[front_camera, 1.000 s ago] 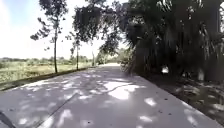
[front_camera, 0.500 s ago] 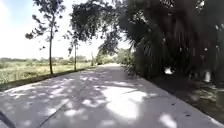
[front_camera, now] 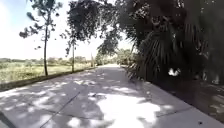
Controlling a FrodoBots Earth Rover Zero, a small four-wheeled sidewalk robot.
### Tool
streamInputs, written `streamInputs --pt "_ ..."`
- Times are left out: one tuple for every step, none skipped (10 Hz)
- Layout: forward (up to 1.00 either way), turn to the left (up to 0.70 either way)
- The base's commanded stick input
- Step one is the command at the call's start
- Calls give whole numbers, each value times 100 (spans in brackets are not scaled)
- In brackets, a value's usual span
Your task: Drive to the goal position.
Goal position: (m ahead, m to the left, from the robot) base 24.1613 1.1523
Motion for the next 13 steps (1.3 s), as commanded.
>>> streamInputs --pt "85 0" --pt "85 0" --pt "85 0" --pt "85 0" --pt "85 0" --pt "85 0" --pt "85 0" --pt "85 0" --pt "85 0" --pt "85 0" --pt "85 0" --pt "85 0" --pt "85 0"
